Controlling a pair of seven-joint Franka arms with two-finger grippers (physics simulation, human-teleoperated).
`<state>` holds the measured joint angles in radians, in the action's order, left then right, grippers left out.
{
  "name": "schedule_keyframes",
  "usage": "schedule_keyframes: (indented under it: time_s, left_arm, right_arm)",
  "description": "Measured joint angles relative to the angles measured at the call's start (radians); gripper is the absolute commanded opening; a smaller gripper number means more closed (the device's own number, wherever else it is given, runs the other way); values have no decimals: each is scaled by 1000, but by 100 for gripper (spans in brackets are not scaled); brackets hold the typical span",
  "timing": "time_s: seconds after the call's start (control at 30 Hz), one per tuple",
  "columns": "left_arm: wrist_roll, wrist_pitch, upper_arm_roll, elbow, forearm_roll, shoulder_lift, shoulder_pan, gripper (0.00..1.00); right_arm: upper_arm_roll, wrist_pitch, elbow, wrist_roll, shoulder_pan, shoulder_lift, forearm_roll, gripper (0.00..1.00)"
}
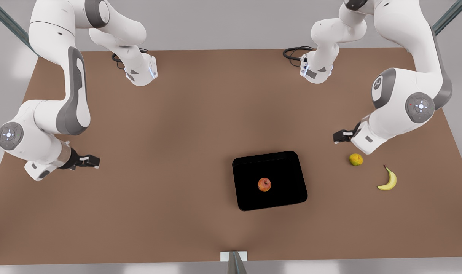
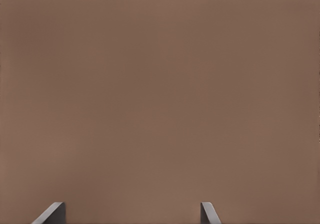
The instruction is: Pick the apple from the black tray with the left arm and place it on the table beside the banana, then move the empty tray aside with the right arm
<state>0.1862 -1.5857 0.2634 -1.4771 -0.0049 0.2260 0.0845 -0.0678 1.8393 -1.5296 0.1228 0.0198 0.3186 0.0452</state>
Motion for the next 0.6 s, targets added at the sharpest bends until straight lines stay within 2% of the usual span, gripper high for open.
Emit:
schedule_keyframes:
  time_s: [0.13, 0.27, 0.37, 0.43, 0.6]
  left_arm:
    - [24, -36, 7, 26, 1, 38, -17, 100]
    - [109, -99, 16, 166, 51, 182, -323, 100]
    - [204, -162, 17, 175, 107, 269, -474, 100]
    - [262, -202, 12, 160, 157, 341, -488, 100]
    - [378, -364, 6, 153, 210, 494, -394, 100]
  right_arm:
    - [2, 48, 1, 19, 1, 24, -2, 100]
    - [2, 126, 1, 35, 1, 132, -4, 100]
    - [-2, 141, 52, 45, 0, 96, -3, 100]
    - [-2, 131, 62, 51, -1, 66, -3, 100]
    - [2, 116, 65, 62, 2, 60, -2, 100]
